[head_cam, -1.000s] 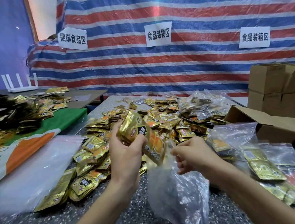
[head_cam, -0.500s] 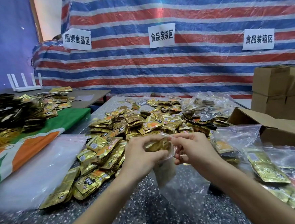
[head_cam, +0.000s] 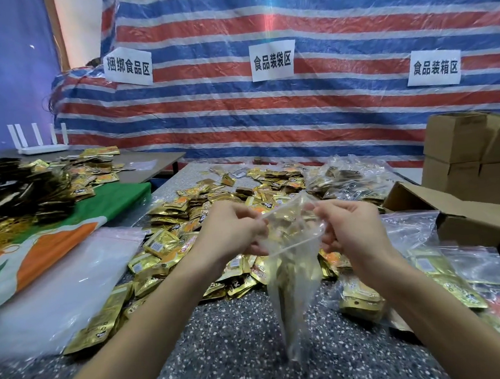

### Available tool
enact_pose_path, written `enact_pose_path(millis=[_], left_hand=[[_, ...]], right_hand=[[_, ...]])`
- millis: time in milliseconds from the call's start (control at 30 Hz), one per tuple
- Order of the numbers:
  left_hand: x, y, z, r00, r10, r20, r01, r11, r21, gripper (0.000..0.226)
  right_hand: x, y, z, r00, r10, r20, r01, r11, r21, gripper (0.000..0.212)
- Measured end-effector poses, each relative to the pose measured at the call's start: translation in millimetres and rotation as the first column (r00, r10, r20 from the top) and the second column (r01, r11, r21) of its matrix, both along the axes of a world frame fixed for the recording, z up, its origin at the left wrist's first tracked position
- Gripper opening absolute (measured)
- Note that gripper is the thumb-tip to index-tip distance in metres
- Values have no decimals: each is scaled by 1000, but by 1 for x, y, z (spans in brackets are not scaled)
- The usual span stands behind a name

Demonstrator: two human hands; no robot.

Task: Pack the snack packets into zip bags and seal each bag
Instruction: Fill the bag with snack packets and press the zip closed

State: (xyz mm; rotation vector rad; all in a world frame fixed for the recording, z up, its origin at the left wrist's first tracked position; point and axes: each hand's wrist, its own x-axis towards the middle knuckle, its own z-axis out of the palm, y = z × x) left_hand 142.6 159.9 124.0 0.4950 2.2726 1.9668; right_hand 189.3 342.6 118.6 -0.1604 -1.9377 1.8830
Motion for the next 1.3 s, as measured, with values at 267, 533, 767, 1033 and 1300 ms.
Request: enact_pose_path(millis=[267,533,767,1033,1300], left_hand=[[-34,-14,-42,975,3,-221,-80,938,-338,16],[-74,-16,-139,887,17,-462,-400,530,-748,42],[-86,-1,-155,759,20,-651,-603,396,-692,33],[-77,-11,-116,765,225,-604,-494,806,-326,19],[-41,-42,-11,926,325,-191,-312,945,93,5]], right_hand=[[10,14,-3,995,-18,-95,13,998,-59,25],[4,14,-6,997,13,-77,-16,999,-39,23],[5,13,-8,998,57,-35,-57,998,-8,22],[4,8,-7,997,74,7,-74,997,15,18],[3,1,-6,997,78,14,-78,996,29,13]])
